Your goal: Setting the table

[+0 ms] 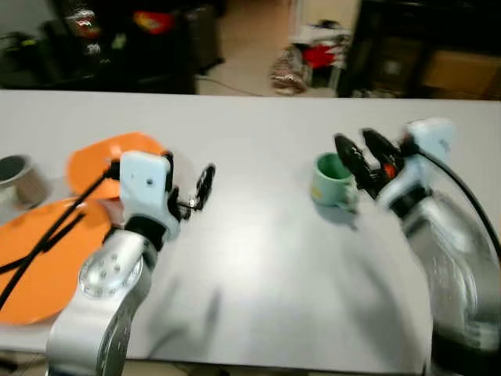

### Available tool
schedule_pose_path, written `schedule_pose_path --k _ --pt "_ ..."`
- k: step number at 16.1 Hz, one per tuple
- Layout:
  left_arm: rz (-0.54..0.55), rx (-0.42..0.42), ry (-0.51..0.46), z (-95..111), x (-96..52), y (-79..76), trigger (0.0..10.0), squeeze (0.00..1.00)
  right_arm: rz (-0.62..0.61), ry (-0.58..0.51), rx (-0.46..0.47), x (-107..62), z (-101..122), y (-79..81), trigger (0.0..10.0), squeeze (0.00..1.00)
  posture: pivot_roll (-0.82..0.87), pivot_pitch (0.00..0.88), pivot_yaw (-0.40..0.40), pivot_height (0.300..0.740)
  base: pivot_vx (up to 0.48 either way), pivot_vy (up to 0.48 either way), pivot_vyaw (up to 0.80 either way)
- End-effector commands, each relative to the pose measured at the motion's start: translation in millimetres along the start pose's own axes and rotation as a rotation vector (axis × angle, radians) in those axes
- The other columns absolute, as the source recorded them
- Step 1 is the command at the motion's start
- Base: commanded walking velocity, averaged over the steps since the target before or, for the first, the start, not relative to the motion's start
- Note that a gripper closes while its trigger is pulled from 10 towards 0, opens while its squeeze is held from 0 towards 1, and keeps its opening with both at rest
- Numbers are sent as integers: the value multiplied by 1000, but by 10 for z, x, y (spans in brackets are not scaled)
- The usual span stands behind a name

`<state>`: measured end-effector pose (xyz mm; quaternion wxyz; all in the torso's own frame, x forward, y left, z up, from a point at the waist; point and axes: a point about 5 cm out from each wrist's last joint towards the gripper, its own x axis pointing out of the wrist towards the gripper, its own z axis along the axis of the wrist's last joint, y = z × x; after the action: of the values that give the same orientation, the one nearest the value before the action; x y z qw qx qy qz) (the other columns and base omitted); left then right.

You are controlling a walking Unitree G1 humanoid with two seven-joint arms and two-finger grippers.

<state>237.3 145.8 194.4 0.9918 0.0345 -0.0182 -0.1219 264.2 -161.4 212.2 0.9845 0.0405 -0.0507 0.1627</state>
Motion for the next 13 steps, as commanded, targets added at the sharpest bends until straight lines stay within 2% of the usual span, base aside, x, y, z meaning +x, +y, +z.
schedule_pose_path --k 1,2,3,4,6,7,9,10,11,13 --pt "-2 5 -5 10 -6 -5 10000 0 -21 -27 -30 -35 61 21 10000 635 -117 12 60 740 0 0 800" --pt "7 5 14 -16 -27 10 10000 0 -52 4 -46 -148 -49 80 10000 827 -129 0 67 740 0 0 800" --pt "37 8 22 -30 -44 47 10000 0 -83 41 -39 -230 -163 133 10000 843 -137 0 72 740 0 0 800" --pt "62 -13 33 -57 -77 37 10000 0 -112 40 -77 -266 -193 149 10000 992 -145 0 94 740 0 0 800" --pt "101 -57 26 -33 -143 15 10000 0 -132 22 -102 -270 -175 163 10000 984 -143 1 83 740 0 0 800" --pt "69 -34 27 -30 -172 -11 10000 0 -130 11 -133 -260 -172 169 10000 984 -143 4 81 740 0 0 800" --pt "63 -39 38 -48 -219 -26 10000 0 -107 26 -116 -269 -202 193 10000 945 -130 6 65 740 0 0 800" --pt "69 -87 30 -32 -245 -49 10000 0 -99 43 -98 -268 -227 210 10000 941 -123 7 49 740 0 0 800" --pt "33 -34 15 12 -269 -72 10000 0 -77 54 -87 -253 -243 236 10000 945 -116 13 42 740 0 0 800" --pt "16 -15 24 9 -278 -48 10000 0 -44 50 -96 -228 -250 257 10000 937 -107 22 31 740 0 0 800"
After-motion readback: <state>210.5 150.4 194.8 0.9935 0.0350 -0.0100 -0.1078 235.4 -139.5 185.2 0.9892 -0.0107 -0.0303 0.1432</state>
